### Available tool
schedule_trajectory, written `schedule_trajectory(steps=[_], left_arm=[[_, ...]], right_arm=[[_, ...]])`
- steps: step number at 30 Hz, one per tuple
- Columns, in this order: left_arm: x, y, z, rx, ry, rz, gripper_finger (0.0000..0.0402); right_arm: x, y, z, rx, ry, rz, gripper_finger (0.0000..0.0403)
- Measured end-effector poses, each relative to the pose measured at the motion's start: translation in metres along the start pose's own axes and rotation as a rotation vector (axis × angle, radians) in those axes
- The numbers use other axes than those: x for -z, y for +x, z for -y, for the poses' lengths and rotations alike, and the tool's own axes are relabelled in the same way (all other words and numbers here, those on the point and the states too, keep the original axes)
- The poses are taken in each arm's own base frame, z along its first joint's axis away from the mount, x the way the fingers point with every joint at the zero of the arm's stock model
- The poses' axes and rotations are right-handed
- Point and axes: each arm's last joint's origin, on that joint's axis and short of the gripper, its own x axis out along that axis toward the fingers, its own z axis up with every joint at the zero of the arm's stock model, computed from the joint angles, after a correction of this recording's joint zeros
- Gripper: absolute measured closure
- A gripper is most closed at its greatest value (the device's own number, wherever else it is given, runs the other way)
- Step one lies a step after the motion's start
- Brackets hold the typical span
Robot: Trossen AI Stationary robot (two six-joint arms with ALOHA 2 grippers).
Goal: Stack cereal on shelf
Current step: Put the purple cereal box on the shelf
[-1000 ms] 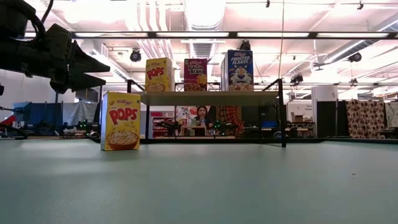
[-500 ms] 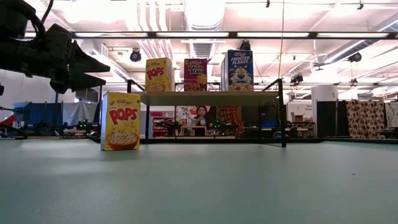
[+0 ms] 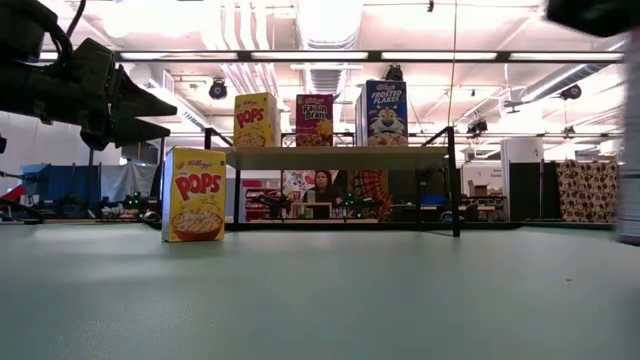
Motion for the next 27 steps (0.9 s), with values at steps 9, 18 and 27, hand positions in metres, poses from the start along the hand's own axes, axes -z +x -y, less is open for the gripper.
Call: schedule_trajectory(steps=[9,18,27], left_arm=[[0.000,0.000,0.000,0.000,0.000,0.000,0.0015],[0.000,0.000,0.000,0.000,0.000,0.000,0.0015],[0.000,0.000,0.000,0.000,0.000,0.000,0.0015]], right_arm=[[-0.042,-0.008,0.052,0.019,-0.037,0.061,0.0271],[-0.074,-0.021,0.109,0.041,-0.058,0.143,0.0271],[-0.086,-0.020,0.159,0.059,-0.187,0.174,0.0271]])
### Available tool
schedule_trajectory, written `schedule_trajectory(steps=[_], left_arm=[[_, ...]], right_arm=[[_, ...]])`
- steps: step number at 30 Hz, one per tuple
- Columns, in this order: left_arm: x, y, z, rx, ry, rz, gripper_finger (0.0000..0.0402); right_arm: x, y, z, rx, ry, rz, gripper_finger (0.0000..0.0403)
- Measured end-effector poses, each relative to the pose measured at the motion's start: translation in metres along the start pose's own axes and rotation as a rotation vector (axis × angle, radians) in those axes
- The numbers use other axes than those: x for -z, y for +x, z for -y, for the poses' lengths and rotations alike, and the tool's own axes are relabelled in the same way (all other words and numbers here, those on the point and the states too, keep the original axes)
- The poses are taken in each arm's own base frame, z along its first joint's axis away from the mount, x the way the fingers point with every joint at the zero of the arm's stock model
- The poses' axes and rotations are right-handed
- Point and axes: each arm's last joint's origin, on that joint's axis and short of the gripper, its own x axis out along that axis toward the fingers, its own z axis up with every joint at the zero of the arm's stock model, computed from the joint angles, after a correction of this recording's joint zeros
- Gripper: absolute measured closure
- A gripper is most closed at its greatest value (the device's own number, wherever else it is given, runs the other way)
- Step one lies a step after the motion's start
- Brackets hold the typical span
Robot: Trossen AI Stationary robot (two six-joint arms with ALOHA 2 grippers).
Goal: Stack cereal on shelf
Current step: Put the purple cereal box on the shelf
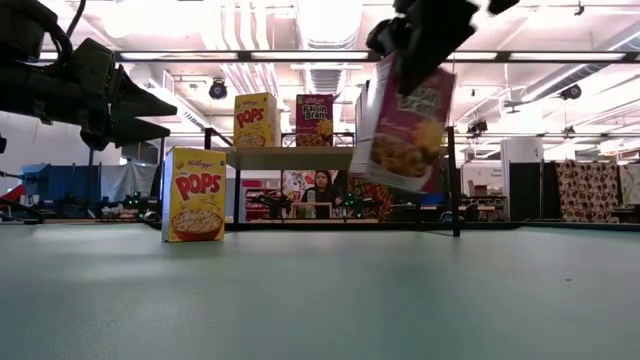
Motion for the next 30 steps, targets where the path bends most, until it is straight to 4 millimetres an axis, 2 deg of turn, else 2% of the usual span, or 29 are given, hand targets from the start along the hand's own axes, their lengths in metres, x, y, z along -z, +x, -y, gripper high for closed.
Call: schedule_trajectory(steps=[5,12,30], left_arm=[[0.000,0.000,0.000,0.000,0.000,0.000,0.0015],[0.000,0.000,0.000,0.000,0.000,0.000,0.0015],[0.000,0.000,0.000,0.000,0.000,0.000,0.0015]], right_arm=[[0.001,0.001,0.024,0.017,-0.008,0.023,0.0271],[0.002,-0.002,0.040,-0.043,-0.074,0.067,0.0271],[-0.011,-0.065,0.084,-0.035,-0.019,0.161,0.0271]])
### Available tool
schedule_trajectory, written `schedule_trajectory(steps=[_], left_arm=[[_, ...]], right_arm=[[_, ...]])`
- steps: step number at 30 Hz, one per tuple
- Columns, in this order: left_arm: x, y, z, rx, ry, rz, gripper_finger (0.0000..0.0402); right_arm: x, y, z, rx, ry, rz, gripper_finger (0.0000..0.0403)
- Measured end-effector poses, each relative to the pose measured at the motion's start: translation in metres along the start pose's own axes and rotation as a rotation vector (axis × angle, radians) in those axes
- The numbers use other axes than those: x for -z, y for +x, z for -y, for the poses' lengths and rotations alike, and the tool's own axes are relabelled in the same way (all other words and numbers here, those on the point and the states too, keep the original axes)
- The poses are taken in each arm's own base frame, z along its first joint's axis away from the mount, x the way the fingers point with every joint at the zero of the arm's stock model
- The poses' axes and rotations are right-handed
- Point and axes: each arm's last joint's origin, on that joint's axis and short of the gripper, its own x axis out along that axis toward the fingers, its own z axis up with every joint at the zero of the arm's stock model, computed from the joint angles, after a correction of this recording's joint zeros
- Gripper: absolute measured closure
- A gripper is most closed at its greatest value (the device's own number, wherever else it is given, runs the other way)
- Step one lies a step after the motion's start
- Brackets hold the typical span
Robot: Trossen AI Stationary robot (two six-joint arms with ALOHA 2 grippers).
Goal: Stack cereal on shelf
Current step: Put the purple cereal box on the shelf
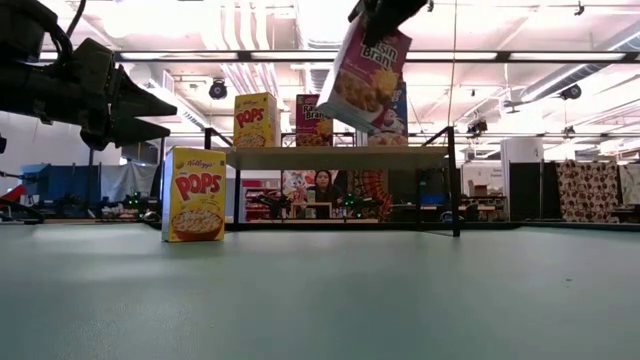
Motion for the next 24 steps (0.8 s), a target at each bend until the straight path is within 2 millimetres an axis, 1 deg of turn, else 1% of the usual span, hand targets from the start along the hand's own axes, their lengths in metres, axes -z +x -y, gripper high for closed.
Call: schedule_trajectory(steps=[5,12,17,24], left_arm=[[0.000,0.000,0.000,0.000,0.000,0.000,0.0015],[0.000,0.000,0.000,0.000,0.000,0.000,0.0015],[0.000,0.000,0.000,0.000,0.000,0.000,0.0015],[0.000,0.000,0.000,0.000,0.000,0.000,0.0015]], right_arm=[[0.001,-0.005,0.012,0.027,-0.062,0.012,0.0271],[0.000,-0.013,0.028,0.061,-0.120,0.072,0.0271],[0.005,-0.019,0.049,0.118,-0.167,0.087,0.0271],[0.008,-0.026,0.074,0.186,-0.140,0.175,0.0271]])
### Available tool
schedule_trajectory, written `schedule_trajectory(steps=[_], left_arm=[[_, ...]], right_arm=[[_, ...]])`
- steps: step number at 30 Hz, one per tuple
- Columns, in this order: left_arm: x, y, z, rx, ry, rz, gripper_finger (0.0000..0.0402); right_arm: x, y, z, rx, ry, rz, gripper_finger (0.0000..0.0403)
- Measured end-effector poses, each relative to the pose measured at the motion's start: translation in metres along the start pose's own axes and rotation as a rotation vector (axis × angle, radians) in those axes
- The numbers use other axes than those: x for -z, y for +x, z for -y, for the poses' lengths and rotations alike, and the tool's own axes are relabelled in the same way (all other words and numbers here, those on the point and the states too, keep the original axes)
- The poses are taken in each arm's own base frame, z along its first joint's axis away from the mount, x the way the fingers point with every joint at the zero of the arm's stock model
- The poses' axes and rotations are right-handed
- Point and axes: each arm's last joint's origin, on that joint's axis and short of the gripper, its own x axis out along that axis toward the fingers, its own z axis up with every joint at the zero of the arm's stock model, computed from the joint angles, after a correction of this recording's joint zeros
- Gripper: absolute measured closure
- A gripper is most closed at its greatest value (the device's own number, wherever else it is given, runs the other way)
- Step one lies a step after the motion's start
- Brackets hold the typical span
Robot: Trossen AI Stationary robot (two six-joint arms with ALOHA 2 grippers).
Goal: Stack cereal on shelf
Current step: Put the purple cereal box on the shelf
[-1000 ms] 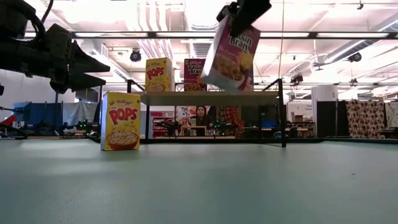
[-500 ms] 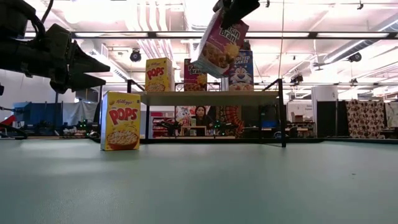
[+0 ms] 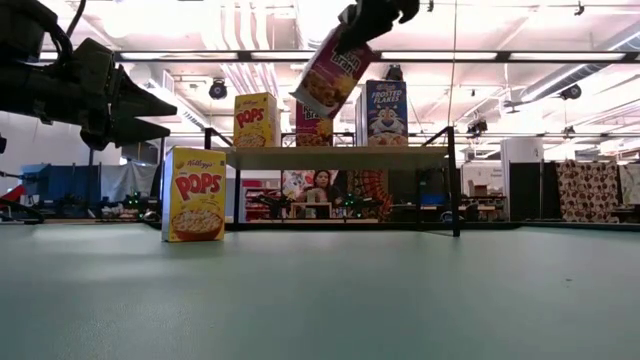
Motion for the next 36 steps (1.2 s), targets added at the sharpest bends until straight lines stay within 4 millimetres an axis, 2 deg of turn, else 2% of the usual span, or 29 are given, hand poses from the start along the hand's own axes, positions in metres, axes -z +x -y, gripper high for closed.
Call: schedule_trajectory(steps=[13,23,29,36], left_arm=[[0.000,0.000,0.000,0.000,0.000,0.000,0.0015],[0.000,0.000,0.000,0.000,0.000,0.000,0.0015],[0.000,0.000,0.000,0.000,0.000,0.000,0.0015],[0.000,0.000,0.000,0.000,0.000,0.000,0.0015]], right_arm=[[0.014,0.019,0.032,0.038,0.003,-0.030,0.0271],[0.012,0.021,0.047,-0.019,0.083,-0.130,0.0271],[0.010,0.031,0.056,-0.025,0.101,-0.186,0.0271],[0.011,0.034,0.066,-0.033,0.125,-0.212,0.0271]])
